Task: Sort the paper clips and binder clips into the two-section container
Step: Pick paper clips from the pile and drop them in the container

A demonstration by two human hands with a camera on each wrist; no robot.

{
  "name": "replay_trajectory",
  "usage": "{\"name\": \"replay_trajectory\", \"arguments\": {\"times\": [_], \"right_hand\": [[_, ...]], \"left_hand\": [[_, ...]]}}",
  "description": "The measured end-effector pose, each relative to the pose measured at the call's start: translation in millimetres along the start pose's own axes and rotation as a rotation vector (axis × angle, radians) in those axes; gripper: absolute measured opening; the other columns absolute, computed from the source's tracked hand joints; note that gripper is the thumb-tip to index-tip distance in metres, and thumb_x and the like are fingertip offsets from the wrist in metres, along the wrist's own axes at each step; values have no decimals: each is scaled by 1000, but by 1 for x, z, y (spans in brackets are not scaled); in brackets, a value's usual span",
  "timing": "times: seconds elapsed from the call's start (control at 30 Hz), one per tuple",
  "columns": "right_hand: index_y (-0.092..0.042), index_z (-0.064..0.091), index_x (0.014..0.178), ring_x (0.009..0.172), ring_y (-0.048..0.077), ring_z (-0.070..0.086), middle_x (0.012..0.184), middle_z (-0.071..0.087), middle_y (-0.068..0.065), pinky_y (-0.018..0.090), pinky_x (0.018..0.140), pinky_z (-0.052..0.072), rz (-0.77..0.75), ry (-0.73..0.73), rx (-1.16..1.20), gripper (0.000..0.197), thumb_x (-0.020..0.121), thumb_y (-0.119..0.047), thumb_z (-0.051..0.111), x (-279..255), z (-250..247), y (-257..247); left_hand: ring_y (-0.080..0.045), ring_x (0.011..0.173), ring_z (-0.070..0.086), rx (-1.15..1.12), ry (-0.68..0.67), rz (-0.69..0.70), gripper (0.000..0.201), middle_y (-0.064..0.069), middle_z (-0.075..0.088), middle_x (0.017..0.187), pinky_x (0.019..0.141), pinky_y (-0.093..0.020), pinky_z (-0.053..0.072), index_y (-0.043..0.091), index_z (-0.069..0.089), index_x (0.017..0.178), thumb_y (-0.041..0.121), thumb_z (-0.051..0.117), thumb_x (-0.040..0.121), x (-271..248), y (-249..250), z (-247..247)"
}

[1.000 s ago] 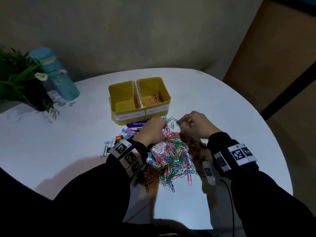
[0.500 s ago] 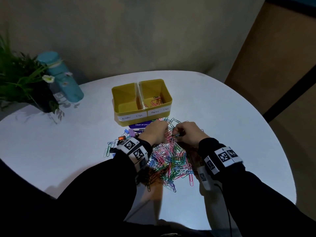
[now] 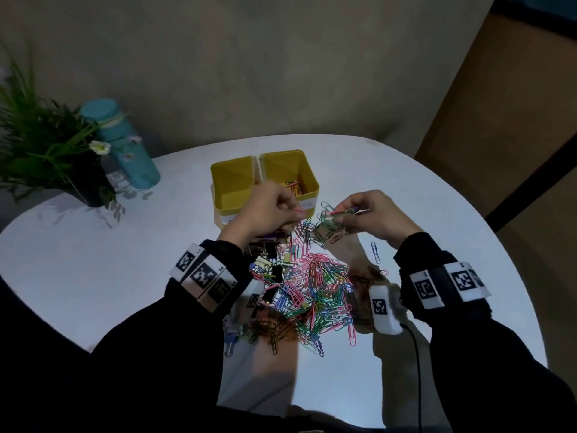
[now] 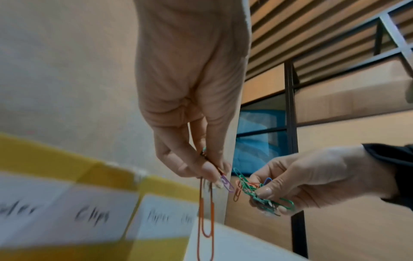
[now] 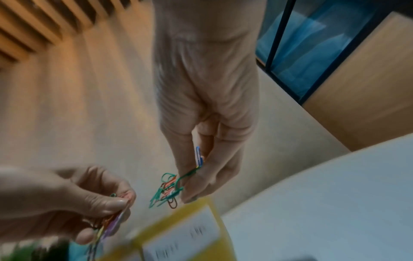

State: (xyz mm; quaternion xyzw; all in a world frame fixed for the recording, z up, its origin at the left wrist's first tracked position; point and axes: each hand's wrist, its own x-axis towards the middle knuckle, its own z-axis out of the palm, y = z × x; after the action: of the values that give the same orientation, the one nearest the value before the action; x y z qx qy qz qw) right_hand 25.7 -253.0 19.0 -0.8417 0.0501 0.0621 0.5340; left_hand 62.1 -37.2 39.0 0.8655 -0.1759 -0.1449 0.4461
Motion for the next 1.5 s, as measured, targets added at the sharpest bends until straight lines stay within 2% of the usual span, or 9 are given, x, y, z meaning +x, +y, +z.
{"name": "replay_trajectory", "arguments": {"times": [0.2,0.37,0.53,0.67,0.8,1.0,1.13,1.33,1.5], "right_hand": [[6,69,95,73,17,65,86,67,14,30,72,61,-106,84,221,14,82,1,70,19,-7,-51],[-11,68,77,82,26,69,87,70,12,35,76,60,-64,246,271,11,82,-3,71,63,19,-68],[-1,65,100,98,30,65,104,67,15,44,85,57,120,160,26,31,93,-30,59,91,40,-64],[5,59,110,102,29,62,111,62,17,26,66,56,125,65,180,30,102,-19,44,76,33,-66],[-4,64,110,99,18,66,105,69,9,25,70,55,76,68,111,22,99,-15,49,49,14,-54],[-7,66,109,83,19,64,96,67,9,27,59,54,192,-79,-256,26,84,-15,70,-4,4,-2],[-16,57,120,116,36,46,126,44,14,39,90,46,333,2,-723,38,86,-33,59,-23,13,30],[-4,40,127,115,45,48,127,39,23,43,95,42,448,-63,-782,37,94,-19,45,-29,27,43],[-13,53,116,105,32,54,119,48,12,37,86,48,278,-161,-638,62,64,-16,86,-23,45,34]], "left_hand": [[-9,52,65,-165,257,54,11,-12,69,71,60,-23,59,1,71,88,9,73,81,23,32,-36],[-10,53,64,-203,407,-29,13,-12,68,77,54,-19,57,-2,70,90,9,71,84,56,31,-39],[-24,60,69,-28,281,-195,22,-20,64,87,53,-29,59,-2,66,87,19,64,91,65,15,-33],[-22,68,66,-7,334,-104,16,-15,60,88,43,-14,51,1,65,93,15,58,95,49,11,-31],[-21,80,67,0,334,41,13,-5,63,88,59,-24,57,4,68,100,6,59,92,23,12,-13],[-15,63,62,197,-49,30,9,-2,66,72,64,-32,55,12,68,92,19,68,86,-14,-12,37],[-23,88,62,475,-200,-47,39,1,62,88,76,-38,54,16,63,95,40,80,71,-16,-20,60],[-27,100,57,738,-251,-108,73,-5,61,107,77,-39,50,12,55,106,61,81,58,-20,-22,82],[-31,101,57,689,-227,-123,56,-9,62,107,78,-40,48,11,56,104,41,84,67,-18,-23,83]]}}
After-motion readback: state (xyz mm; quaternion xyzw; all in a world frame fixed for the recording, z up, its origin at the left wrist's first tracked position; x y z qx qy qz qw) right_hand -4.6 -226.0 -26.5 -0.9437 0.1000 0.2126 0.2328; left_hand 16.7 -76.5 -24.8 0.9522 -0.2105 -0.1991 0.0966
